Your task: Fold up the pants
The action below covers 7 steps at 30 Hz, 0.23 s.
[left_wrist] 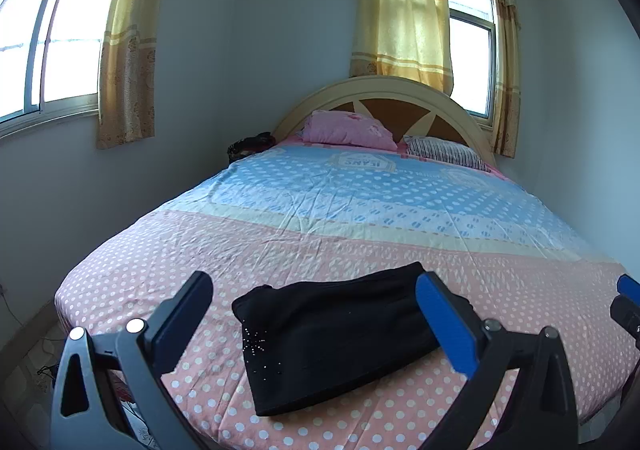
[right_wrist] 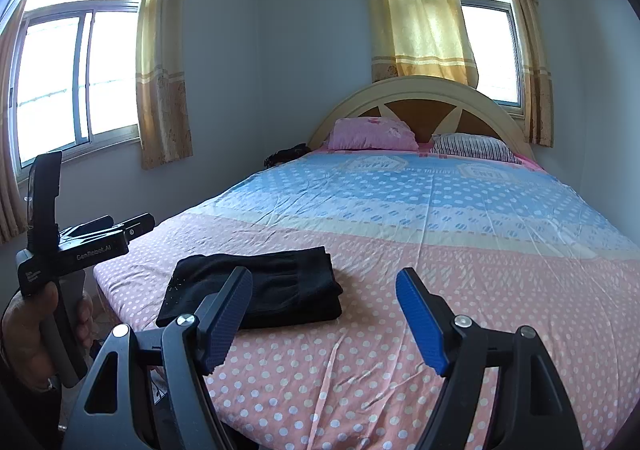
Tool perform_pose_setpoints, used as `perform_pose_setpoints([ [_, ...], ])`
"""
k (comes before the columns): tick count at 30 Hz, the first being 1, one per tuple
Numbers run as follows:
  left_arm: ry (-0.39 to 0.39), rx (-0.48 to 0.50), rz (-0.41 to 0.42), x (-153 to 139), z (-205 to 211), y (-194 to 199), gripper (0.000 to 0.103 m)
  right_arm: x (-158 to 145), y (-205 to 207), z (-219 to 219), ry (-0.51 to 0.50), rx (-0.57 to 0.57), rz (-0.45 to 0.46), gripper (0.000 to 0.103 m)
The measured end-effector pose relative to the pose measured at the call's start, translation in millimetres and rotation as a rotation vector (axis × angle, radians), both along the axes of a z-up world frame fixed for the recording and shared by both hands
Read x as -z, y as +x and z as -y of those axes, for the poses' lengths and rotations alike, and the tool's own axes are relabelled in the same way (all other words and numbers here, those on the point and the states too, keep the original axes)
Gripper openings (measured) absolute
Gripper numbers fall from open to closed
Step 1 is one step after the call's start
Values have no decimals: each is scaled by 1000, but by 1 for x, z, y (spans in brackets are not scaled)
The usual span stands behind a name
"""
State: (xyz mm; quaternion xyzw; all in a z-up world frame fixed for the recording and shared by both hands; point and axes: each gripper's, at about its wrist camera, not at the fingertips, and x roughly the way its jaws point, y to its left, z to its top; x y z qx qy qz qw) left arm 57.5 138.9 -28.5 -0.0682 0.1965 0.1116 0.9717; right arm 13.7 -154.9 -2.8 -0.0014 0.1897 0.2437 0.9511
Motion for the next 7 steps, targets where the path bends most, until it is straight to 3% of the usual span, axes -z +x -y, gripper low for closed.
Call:
perform_pose_setpoints([
  [7, 15, 7, 17, 2, 3, -2, 103, 3, 2, 1, 0, 1, -9, 75],
])
